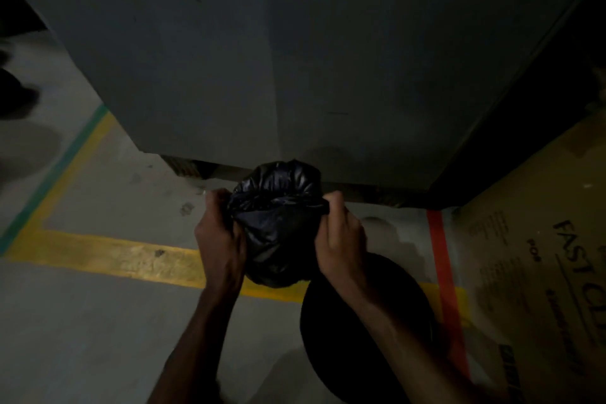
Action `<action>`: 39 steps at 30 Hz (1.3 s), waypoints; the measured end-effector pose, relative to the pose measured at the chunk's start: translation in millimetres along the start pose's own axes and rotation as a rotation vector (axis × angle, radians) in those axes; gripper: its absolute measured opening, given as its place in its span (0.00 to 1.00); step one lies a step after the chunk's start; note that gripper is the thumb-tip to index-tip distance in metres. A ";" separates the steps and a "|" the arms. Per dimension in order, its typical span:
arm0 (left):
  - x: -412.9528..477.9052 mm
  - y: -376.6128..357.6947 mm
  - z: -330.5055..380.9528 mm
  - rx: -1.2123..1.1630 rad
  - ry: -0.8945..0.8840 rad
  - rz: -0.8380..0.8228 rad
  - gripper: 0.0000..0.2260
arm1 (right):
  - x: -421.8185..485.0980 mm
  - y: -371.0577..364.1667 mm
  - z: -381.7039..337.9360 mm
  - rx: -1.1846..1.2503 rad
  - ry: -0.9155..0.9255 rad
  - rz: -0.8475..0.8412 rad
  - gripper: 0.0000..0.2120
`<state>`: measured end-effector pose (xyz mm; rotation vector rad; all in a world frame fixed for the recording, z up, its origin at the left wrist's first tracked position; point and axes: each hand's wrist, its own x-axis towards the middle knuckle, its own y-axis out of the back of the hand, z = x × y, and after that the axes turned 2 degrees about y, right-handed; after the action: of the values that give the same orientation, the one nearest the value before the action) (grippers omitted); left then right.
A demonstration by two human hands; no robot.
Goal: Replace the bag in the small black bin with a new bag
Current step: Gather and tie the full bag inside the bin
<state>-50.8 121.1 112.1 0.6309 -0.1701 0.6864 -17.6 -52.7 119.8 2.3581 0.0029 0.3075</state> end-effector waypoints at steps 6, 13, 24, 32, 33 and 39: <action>-8.7 -8.3 -106.5 0.214 0.042 -0.240 0.14 | 8.4 -92.2 6.3 -0.016 -0.436 -0.337 0.12; -34.8 -22.9 -174.3 0.317 0.398 -0.229 0.12 | 7.8 -156.4 30.3 -0.083 -0.525 -0.520 0.15; -60.1 -25.2 -170.0 0.140 0.522 -0.252 0.16 | -8.1 -168.9 35.4 -0.078 -0.560 -0.650 0.25; -28.4 2.8 -114.7 0.164 0.410 -0.326 0.29 | 12.1 -100.6 12.6 0.016 -0.493 -0.573 0.24; -23.5 6.3 -103.5 0.188 0.385 -0.332 0.29 | 12.9 -86.6 8.0 0.018 -0.472 -0.547 0.25; -15.5 15.5 -21.1 0.171 0.274 -0.354 0.23 | 6.5 18.5 -5.0 0.009 -0.388 -0.411 0.24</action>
<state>-73.8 134.5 97.3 0.7019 0.2528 0.4401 -14.0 -62.0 137.4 2.3203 0.2990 -0.3486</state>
